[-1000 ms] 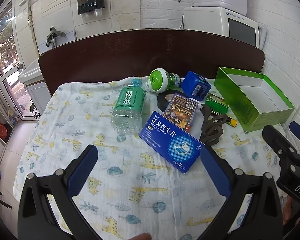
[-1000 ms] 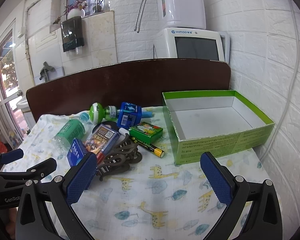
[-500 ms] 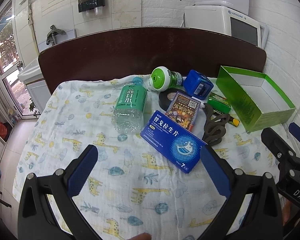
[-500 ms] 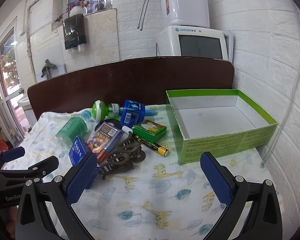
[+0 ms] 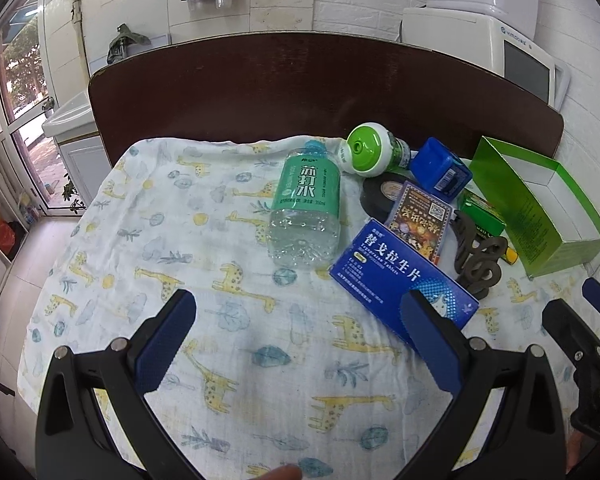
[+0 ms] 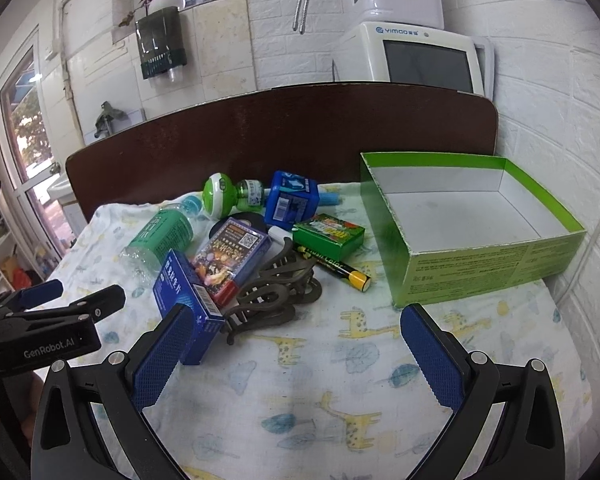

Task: Organize rigid objects
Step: 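Move the right gripper to the blue medicine box and close on it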

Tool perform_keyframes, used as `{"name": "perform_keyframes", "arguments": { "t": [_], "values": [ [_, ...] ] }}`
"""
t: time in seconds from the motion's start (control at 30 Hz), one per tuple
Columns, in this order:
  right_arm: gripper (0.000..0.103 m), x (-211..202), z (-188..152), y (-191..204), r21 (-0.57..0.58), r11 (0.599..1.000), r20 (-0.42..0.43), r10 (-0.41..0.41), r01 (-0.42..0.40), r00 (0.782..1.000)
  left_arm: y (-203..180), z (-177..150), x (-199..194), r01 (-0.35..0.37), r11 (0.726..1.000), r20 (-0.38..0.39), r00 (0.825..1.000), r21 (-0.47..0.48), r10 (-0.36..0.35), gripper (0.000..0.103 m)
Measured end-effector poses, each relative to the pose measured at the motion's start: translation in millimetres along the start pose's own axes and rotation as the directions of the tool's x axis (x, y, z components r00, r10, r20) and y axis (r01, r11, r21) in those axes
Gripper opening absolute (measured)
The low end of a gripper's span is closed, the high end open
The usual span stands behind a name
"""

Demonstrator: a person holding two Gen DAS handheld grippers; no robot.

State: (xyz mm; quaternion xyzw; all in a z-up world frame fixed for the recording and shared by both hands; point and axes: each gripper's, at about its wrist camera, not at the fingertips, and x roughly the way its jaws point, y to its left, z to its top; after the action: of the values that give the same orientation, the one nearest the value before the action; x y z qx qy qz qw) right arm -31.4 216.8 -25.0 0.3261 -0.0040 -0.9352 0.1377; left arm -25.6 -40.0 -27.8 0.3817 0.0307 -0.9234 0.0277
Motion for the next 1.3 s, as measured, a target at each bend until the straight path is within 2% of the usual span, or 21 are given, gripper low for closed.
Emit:
{"name": "perform_keyframes", "arguments": {
  "t": [0.1,0.13,0.17,0.23,0.27,0.37,0.6,0.63,0.67,0.77,0.87,0.93,1.0,1.03,1.2,1.3],
  "values": [
    [0.102,6.3,-1.2,9.0,-0.003,0.997,-0.024,0.076,-0.076,0.997,3.9,1.6,7.3,0.013,1.000,-0.012,1.000,0.016,-0.012,0.102],
    [0.093,9.0,-1.5,11.9,-0.006,0.995,-0.036,0.100,-0.100,0.994,5.3,1.4,9.9,0.013,1.000,-0.016,1.000,0.022,-0.013,0.102],
    [0.077,13.7,-2.3,16.4,-0.011,0.992,-0.060,0.125,-0.125,0.990,7.0,1.3,12.7,0.012,1.000,-0.022,1.000,0.024,-0.012,0.102],
    [0.061,26.1,-4.8,24.0,-0.011,0.986,-0.120,0.166,-0.169,0.979,11.9,0.8,17.5,0.012,1.000,-0.033,0.999,0.019,-0.012,0.102],
    [0.058,33.4,-6.7,27.1,0.001,0.981,-0.152,0.191,-0.193,0.970,14.5,0.4,19.2,0.015,1.000,-0.038,0.999,0.013,-0.015,0.102],
    [0.058,50.2,-11.3,33.7,0.040,0.971,-0.210,0.237,-0.234,0.949,20.1,-0.9,21.8,0.023,1.000,-0.046,0.999,0.007,-0.023,0.102],
    [0.058,74.2,-12.4,43.7,0.088,0.963,-0.271,0.269,-0.254,0.924,26.5,0.4,28.0,0.029,1.000,-0.051,0.998,0.009,-0.029,0.102],
    [0.050,76.5,-12.2,43.7,0.090,0.963,-0.277,0.271,-0.255,0.922,26.0,0.9,28.9,0.036,0.999,-0.050,0.998,0.014,-0.035,0.102],
    [0.035,78.0,-11.9,42.9,0.091,0.963,-0.283,0.270,-0.255,0.920,25.1,1.3,29.5,0.044,0.999,-0.047,0.998,0.022,-0.043,0.102],
    [0.026,78.4,-10.0,37.1,0.094,0.960,-0.291,0.281,-0.265,0.914,18.5,3.3,29.2,0.103,0.993,-0.042,0.994,0.066,-0.100,0.102],
    [0.026,73.5,-8.8,30.1,0.058,0.965,-0.294,0.262,-0.257,0.919,5.9,6.4,26.1,0.227,0.965,-0.060,0.973,0.129,-0.221,0.102],
    [0.026,72.2,-8.2,20.1,0.066,0.962,-0.317,0.273,-0.266,0.908,-3.8,7.8,23.4,0.303,0.939,-0.069,0.953,0.164,-0.295,0.102],
    [0.026,71.2,-9.3,5.7,0.089,0.956,-0.343,0.292,-0.278,0.893,-14.5,8.5,21.7,0.350,0.913,-0.074,0.937,0.207,-0.343,0.102],
    [0.026,69.9,-10.5,-0.5,0.090,0.957,-0.347,0.289,-0.275,0.892,-20.0,8.5,22.1,0.371,0.900,-0.078,0.929,0.228,-0.362,0.102],
    [0.027,53.6,-14.2,-18.9,-0.016,0.971,-0.340,0.218,-0.238,0.915,-48.7,13.0,37.6,0.460,0.839,-0.143,0.888,0.289,-0.438,0.102],
    [0.027,46.1,-13.3,-33.0,-0.004,0.986,-0.313,0.158,-0.167,0.937,-66.6,13.1,48.8,0.475,0.816,-0.175,0.880,0.330,-0.442,0.102]
  ]
}}
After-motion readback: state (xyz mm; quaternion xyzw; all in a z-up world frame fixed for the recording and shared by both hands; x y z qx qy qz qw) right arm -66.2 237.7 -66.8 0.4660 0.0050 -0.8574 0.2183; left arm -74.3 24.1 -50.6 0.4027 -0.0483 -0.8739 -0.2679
